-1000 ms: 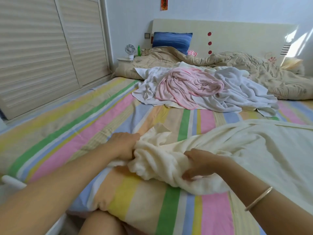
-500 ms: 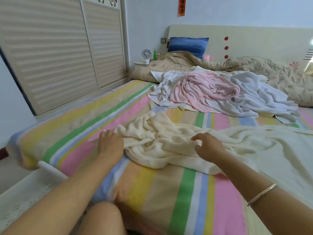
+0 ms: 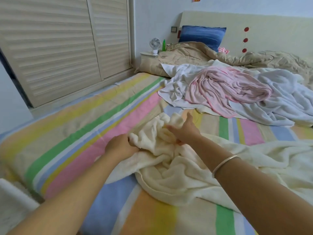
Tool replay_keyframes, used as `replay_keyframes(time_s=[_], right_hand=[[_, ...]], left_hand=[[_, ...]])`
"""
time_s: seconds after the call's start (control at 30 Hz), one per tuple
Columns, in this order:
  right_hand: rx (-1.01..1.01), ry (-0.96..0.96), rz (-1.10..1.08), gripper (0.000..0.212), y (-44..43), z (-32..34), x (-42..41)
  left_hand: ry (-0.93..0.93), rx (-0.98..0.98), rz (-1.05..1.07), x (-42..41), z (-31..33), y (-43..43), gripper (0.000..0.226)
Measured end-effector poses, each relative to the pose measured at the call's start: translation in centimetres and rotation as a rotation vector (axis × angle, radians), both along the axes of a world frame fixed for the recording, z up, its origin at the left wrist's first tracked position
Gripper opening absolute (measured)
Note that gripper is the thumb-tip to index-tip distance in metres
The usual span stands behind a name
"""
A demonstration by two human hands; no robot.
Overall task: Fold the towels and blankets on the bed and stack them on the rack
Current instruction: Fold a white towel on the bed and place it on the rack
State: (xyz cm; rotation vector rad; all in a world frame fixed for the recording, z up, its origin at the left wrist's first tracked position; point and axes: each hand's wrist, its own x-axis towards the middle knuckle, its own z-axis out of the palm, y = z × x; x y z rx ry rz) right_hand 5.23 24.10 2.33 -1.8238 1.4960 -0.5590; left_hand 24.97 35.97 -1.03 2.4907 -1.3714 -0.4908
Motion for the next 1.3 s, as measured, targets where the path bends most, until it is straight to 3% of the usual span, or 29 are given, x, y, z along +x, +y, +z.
replay_keyframes(time_s=[0.07, 0.13, 0.2, 0.27, 0.33, 0.43, 0.57, 0.67, 0.77, 0.83, 0.87, 1.0, 1.13, 1.23, 1.3], right_hand=[[0.048, 0.06, -0.019, 0.088, -1.3, -0.6, 1.6], [0.072, 0.239, 0.001, 0.059, -2.4, -0.6, 2.2], [0.077, 0.326, 0.032, 0.034, -3.6, -0.3, 2.4], [-0.016, 0.408, -0.003, 0.022, -5.5, 0.4, 2.9], [-0.149, 0.39, -0.123, 0.015, -8.4, 1.7, 3.6], [-0.353, 0.155, -0.307, 0.032, -13.7, 5.8, 5.9], [-0.511, -0.082, -0.318, 0.039, -21.0, 10.6, 12.1], [-0.436, -0.085, -0.179, 0.058, -26.0, 8.5, 16.3], [-0.295, 0.204, -0.011, 0.093, -27.6, 1.3, 17.3], [-0.308, 0.44, 0.137, 0.091, -26.1, -3.5, 17.1], [-0.307, 0.462, 0.2, 0.084, -24.9, -5.3, 17.1], [-0.416, 0.248, 0.153, 0.067, -20.3, -8.4, 15.9], [-0.518, 0.205, 0.256, 0.049, -11.6, -6.2, 13.3], [-0.57, 0.228, 0.454, 0.036, -2.9, -4.5, 9.7], [-0.534, 0.216, 0.514, 0.032, 2.2, -4.1, 7.0]], left_hand=[[0.059, -0.138, -0.024, -0.4, -0.6, -0.9, 0.037], [0.113, -0.261, -0.024, -0.7, -0.6, -1.8, 0.031], [0.288, -0.332, 0.022, -0.7, -0.4, -3.0, 0.028], [0.464, -0.404, 0.087, -0.1, 0.3, -4.7, 0.03], [0.502, -0.51, 0.175, 1.1, 1.3, -6.6, 0.028], [0.322, -0.625, 0.314, 4.8, 3.3, -8.4, 0.018], [-0.047, -0.648, 0.341, 13.0, 4.0, -10.5, 0.017], [-0.234, -0.544, 0.326, 17.1, 1.8, -12.5, 0.031], [-0.207, -0.379, 0.282, 18.2, -4.4, -14.0, 0.044], [-0.167, -0.355, 0.338, 18.4, -7.7, -14.5, 0.049], [-0.152, -0.364, 0.361, 18.7, -8.3, -14.8, 0.05], [0.118, -0.415, 0.344, 19.8, -8.1, -15.7, 0.05], [0.275, -0.4, 0.32, 18.8, -7.1, -14.3, 0.08], [0.158, -0.382, 0.228, 16.3, -5.8, -11.0, 0.091], [-0.004, -0.431, 0.167, 13.7, -5.1, -8.0, 0.084]])
